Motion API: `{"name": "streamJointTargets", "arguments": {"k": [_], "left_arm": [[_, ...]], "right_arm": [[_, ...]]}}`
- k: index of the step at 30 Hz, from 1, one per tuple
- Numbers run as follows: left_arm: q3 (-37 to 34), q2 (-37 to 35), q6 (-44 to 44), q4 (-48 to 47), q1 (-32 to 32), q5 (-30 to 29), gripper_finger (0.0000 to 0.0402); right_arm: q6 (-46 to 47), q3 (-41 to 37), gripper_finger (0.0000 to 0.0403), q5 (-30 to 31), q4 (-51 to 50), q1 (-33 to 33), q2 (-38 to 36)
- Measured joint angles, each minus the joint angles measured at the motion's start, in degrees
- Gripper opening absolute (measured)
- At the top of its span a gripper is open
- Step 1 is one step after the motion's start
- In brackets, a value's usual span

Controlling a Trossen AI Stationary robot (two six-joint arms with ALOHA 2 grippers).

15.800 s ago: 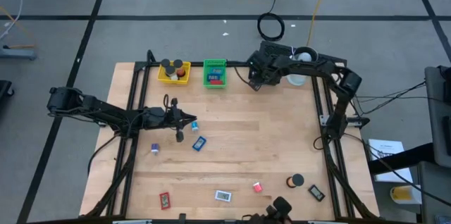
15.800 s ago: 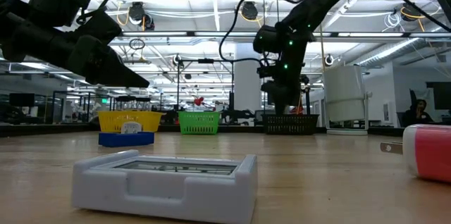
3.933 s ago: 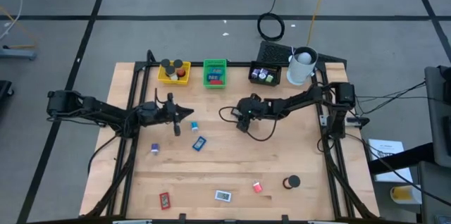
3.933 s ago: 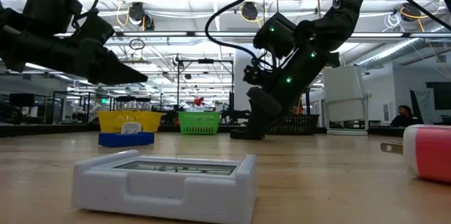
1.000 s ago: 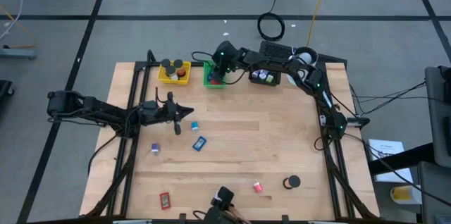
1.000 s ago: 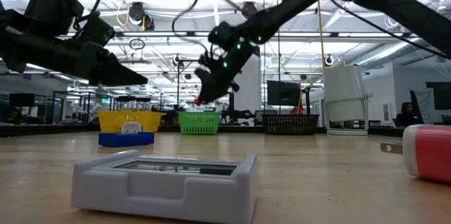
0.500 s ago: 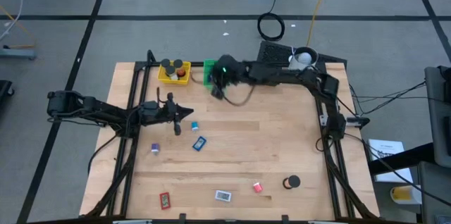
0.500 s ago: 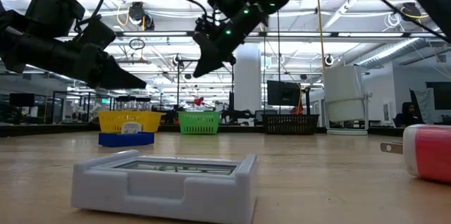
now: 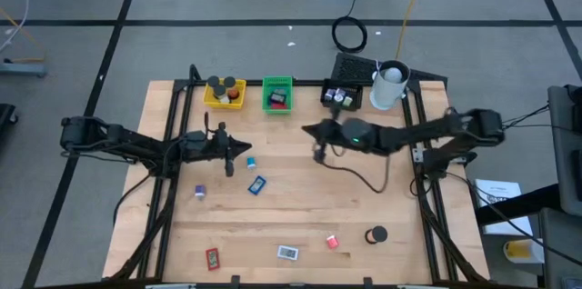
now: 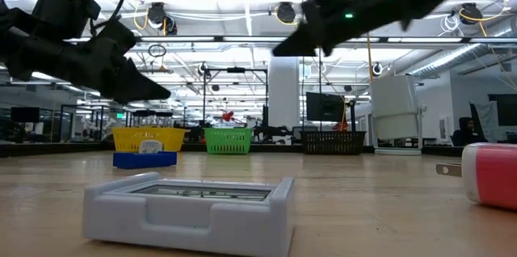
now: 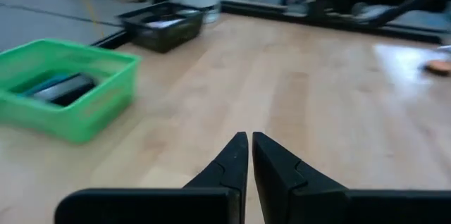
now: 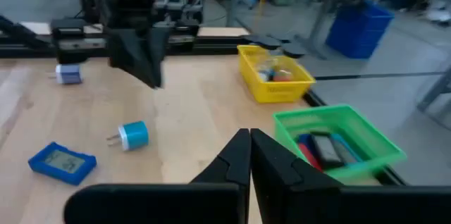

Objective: Pick & Place Office items
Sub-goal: Put the blue charger adapter into the black bin

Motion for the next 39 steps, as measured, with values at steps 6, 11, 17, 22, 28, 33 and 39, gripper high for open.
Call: {"name": "streamJointTargets", "arguments": {"k": [6,11,17,22,28,33,39], "left_arm": [[3.20,-2.75,-2.55,-7.42,-2.80,4.38,0.0026],[11.60,-9.13,-4.79,-34.14,-7.12,3.56,0.0026],[23.16,-14.69,-9.78,-60.89,-15.04,-4.36,0.0026],[30.30,-15.31,-24.01,-80.64,-20.74,-5.00,0.0026],[34.48,-13.35,-46.27,-101.46,-28.62,-5.77,0.0026],[34.72,-11.82,-61.73,-105.98,-35.28,-2.56,0.0026],[34.72,-8.93,-76.34,-105.80,-40.33,-1.84,0.0048]], "right_arm": [[1.36,-9.58,0.0001,6.67,1.93,3.19,-9.85],[1.36,-13.74,0.0001,9.30,3.92,4.62,-14.06],[1.12,-16.43,0.0001,9.18,8.92,5.73,-14.58],[1.34,-16.52,0.0001,8.99,8.48,6.51,-14.56],[1.36,-16.54,0.0001,8.99,8.21,6.54,-14.56],[1.26,-16.53,0.0001,8.97,8.01,6.54,-14.55],[1.18,-16.52,0.0001,8.97,7.77,6.52,-14.53]]}}
